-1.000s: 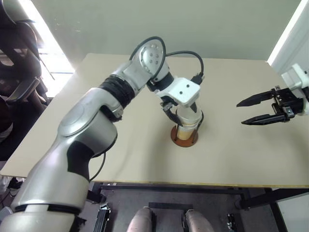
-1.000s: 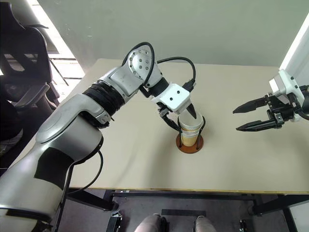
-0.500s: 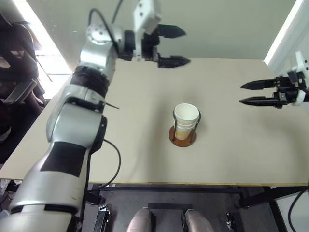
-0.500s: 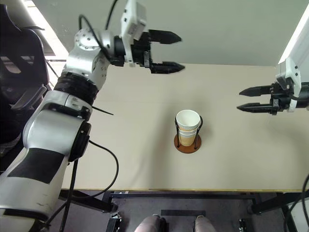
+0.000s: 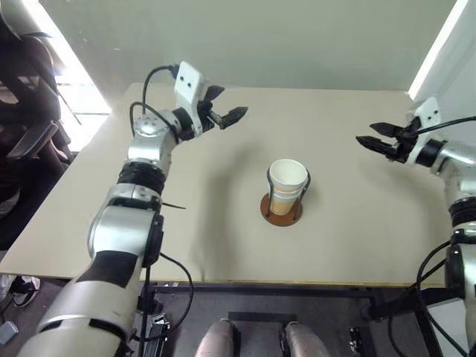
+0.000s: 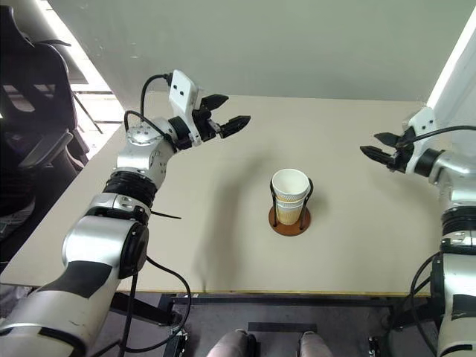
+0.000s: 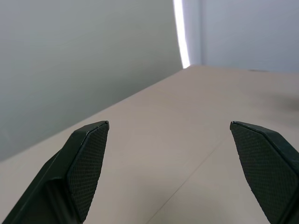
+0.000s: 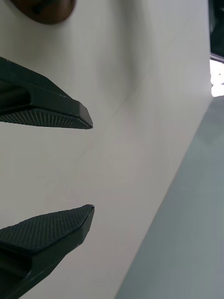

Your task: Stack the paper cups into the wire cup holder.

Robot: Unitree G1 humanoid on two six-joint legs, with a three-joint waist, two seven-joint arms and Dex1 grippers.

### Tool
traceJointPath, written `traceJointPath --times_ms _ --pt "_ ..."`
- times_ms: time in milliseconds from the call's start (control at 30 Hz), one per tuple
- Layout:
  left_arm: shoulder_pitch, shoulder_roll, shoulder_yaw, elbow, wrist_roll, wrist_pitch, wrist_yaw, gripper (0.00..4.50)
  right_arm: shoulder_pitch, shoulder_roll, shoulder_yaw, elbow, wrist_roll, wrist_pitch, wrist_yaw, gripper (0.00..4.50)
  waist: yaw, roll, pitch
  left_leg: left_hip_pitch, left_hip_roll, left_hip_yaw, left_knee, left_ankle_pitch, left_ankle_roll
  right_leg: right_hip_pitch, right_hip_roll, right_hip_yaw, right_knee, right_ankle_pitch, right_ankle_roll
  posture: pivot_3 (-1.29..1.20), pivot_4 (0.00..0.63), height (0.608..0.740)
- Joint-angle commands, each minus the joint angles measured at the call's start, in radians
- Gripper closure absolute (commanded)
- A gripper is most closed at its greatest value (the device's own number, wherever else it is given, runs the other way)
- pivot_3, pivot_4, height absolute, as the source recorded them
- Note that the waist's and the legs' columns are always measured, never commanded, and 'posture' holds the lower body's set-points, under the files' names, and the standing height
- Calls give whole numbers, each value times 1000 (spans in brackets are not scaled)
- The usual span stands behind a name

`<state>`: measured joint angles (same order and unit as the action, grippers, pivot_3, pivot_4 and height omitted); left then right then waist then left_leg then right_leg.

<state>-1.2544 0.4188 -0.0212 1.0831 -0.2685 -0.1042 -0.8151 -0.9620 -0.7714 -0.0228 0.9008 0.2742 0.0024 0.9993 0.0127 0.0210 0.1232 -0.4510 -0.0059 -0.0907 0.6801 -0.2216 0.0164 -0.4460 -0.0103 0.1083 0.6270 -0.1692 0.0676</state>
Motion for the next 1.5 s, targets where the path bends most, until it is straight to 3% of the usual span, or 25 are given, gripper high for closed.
traceJointPath --times_ms 33,433,667,833,1133,1500 --pt "53 2 39 -45 34 -36 68 52 42 39 -35 -50 -19 -12 -72 1891 -2 0 0 0 0 0 0 0 0 0 0 0 0 0 0 0 150 740" --pt "363 31 134 -358 60 51 284 52 69 164 -55 9 -66 -67 -193 1891 -6 0 0 1 0 -1 0 2 -3 0 1 0 1 2 -3 0 150 740" --pt "360 -18 165 -418 52 141 399 52 30 168 -75 70 -89 -110 -246 1891 0 0 0 1 0 -2 0 5 -5 0 1 0 1 4 -8 0 150 740" --pt "321 -20 132 -382 72 101 308 52 -17 141 -104 133 -98 -133 -315 1891 -1 0 0 1 0 -2 -1 7 -5 -1 2 1 1 5 -13 0 150 740" --pt "334 -44 105 -405 39 151 97 52 -12 157 -145 130 -90 -119 -311 1891 -3 0 0 1 1 -2 -5 7 -5 -2 2 1 0 7 -9 0 150 740" --pt "313 -74 100 -284 112 2 185 52 -2 220 -145 226 -136 -202 -435 1891 -1 0 0 1 1 -2 -11 8 -6 -5 2 1 -1 8 -8 0 150 740"
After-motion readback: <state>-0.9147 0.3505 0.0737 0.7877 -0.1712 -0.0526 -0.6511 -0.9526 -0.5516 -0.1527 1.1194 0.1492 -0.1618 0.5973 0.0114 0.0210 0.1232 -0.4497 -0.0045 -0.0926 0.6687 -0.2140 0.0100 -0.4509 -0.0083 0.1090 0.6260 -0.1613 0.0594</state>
